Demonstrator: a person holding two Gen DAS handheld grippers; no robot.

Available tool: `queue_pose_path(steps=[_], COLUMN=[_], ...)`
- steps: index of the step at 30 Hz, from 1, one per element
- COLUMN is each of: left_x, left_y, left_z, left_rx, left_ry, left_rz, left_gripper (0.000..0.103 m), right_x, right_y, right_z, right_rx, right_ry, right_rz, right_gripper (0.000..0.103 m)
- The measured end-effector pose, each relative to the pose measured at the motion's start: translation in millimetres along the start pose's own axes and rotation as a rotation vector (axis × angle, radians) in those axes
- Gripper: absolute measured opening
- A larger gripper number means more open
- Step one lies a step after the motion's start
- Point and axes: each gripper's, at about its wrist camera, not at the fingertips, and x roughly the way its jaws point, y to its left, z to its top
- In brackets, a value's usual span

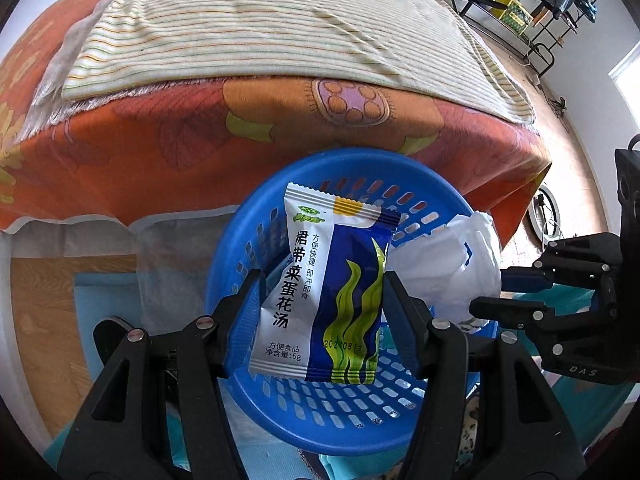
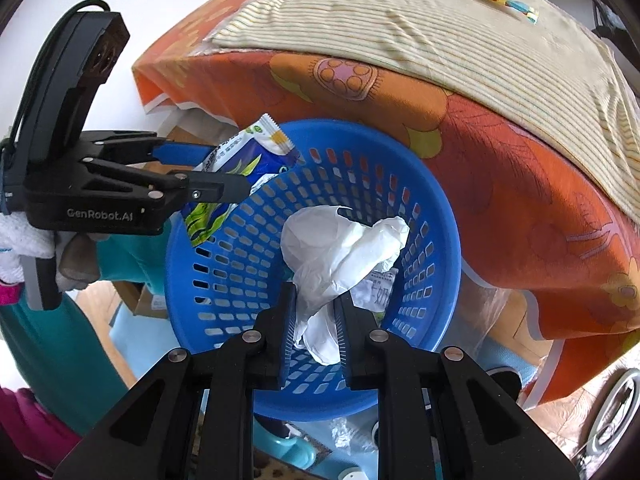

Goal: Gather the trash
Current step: 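Open the left tool over the basket while the right tool releases the tissues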

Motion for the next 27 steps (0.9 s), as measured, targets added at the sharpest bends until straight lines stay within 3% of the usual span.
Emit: queue_pose_path(steps=[7,12,18,27], left_x=[2.5,7.2,8.5,6.8], left_y=[4.8,1.5,2.3,4.3], left_z=[-0.2,-1.3,-0.1,2.8], left_rx=[-0.019,-0.001,-0.003,-0.014], left_ry=[0.021,0.045,0.046,0.04], left_rz=[-0.021,-0.016,-0.004,0.005], left_gripper=[0.061,0.062,0.063,0.063], right_x=[3.9,7.3,8.2,1.4], right_y=[3.7,10.5,17.9,11.0], right_z=[2.8,3.1,4.6,6.6], right_rx=[-0.004,-0.025,-0.058,-0.029], right_ry=[0.017,0.032,0.028,0.001], right_rz=[-0.016,-0.019,-0.035,-0.046], right_gripper=[0.02,0.042,0.055,0.055])
